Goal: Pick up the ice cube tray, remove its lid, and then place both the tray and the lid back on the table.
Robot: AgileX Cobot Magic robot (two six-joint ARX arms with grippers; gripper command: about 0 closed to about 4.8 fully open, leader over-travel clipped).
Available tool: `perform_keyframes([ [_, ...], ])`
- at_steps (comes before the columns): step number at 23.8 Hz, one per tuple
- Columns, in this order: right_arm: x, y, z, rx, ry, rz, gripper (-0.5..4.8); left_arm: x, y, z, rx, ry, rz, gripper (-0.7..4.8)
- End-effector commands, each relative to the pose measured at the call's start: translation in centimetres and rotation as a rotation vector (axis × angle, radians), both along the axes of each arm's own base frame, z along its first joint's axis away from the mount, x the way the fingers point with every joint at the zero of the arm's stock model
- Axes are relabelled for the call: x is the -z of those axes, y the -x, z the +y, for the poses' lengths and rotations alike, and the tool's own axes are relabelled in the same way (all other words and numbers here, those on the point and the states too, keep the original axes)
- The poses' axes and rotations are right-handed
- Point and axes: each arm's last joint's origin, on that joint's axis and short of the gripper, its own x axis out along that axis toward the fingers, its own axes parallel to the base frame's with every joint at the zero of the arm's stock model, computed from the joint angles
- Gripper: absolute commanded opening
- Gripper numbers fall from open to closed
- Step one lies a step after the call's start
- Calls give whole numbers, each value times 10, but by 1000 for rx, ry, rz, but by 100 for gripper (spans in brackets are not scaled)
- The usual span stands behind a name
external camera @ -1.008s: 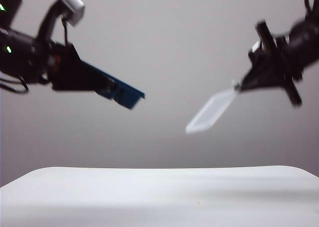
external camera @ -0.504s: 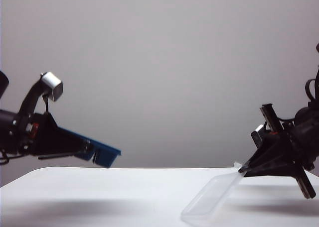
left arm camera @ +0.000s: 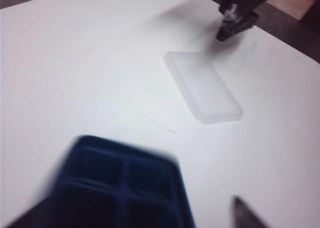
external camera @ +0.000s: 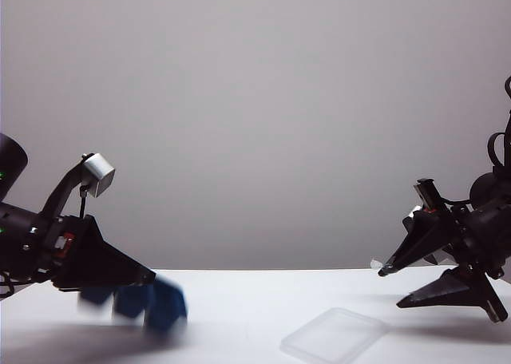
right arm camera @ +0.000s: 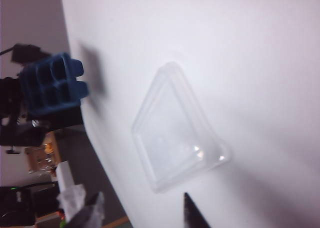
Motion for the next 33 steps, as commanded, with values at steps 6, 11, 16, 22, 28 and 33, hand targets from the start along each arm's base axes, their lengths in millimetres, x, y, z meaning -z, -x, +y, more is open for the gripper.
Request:
perform_keyframes([
  [6, -26, -10, -6, 24, 19, -65, 252, -8, -3, 1, -96, -35, 14, 479],
  [11, -62, -14, -3, 19, 38, -149, 252, -37, -7, 4, -224, -114, -93, 479],
  [16, -104, 5, 13, -53, 289, -230, 191, -95, 19, 15, -436, -415, -38, 479],
  [22, -165, 39, 28, -106, 311, -336, 71, -157, 78, 28, -588, -644, 86, 451],
  [28, -228, 87, 24, -70, 300, -468, 17, -178, 129, 36, -730, -685, 219, 306],
  [33, -272, 134, 19, 63, 274, -663, 15, -200, 153, 36, -803, -440, 169, 306],
])
